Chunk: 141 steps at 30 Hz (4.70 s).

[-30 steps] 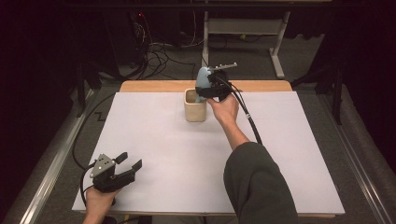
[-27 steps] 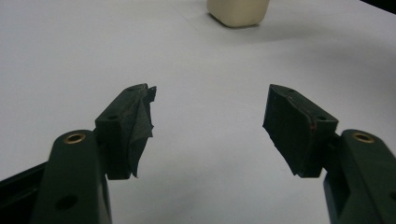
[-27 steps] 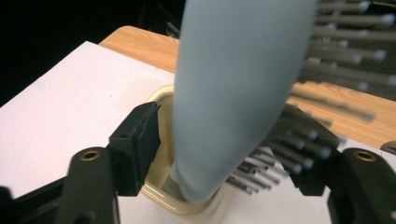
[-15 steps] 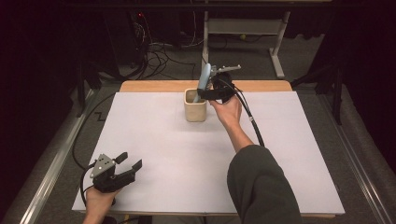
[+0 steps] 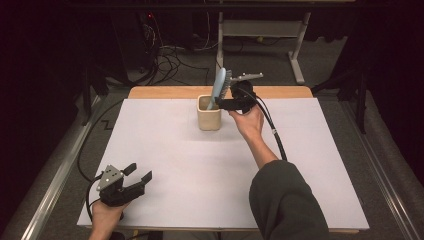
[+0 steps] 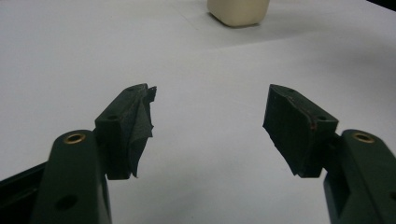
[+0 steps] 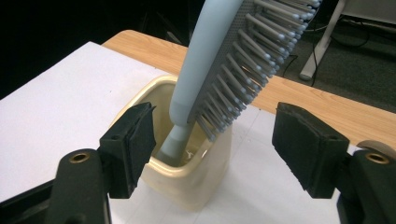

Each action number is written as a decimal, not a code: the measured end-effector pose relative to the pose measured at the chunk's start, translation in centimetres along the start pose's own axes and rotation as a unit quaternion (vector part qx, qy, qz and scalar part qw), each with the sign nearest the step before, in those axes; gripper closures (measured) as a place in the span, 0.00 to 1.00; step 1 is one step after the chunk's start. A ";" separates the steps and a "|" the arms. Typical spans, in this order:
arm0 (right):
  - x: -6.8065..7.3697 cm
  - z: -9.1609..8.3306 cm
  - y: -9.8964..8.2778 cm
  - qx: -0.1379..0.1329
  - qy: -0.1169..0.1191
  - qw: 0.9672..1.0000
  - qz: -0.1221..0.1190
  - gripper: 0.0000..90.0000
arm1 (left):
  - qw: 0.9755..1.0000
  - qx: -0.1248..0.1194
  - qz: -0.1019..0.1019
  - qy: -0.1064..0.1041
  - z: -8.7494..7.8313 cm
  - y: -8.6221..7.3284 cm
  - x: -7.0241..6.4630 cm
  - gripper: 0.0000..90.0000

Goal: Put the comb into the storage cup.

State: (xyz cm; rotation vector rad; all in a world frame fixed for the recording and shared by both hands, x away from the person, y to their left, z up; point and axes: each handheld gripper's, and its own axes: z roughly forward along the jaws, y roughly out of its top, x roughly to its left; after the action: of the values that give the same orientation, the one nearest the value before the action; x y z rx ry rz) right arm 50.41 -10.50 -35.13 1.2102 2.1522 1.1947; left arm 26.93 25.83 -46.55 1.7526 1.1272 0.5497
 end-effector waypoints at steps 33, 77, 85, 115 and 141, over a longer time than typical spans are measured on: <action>-1.5 -4.0 -2.7 -0.022 0.006 1.000 -0.006 0.35 | 1.000 0.001 -0.005 0.007 0.0 -0.1 0.0 0.36; -4.8 -10.6 -7.3 -0.049 -0.012 0.999 0.002 0.36 | 1.000 0.004 -0.008 0.009 0.3 0.0 0.1 0.36; -5.5 -11.7 -8.1 -0.054 -0.014 0.998 0.004 0.36 | 1.000 0.003 -0.009 0.010 0.4 0.0 0.2 0.36; -6.5 -14.6 -10.6 -0.072 -0.015 0.997 0.014 0.37 | 1.000 0.001 -0.011 0.011 0.3 0.0 0.2 0.36; -7.3 -16.0 -12.4 -0.077 -0.021 0.996 0.028 0.37 | 1.000 0.001 -0.010 0.008 0.5 0.2 0.2 0.36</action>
State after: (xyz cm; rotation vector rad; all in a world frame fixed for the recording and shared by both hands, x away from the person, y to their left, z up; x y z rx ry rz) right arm 37.48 -27.60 -36.93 1.2240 1.9680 1.3191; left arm 27.50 25.78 -46.67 1.7401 1.1552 0.5505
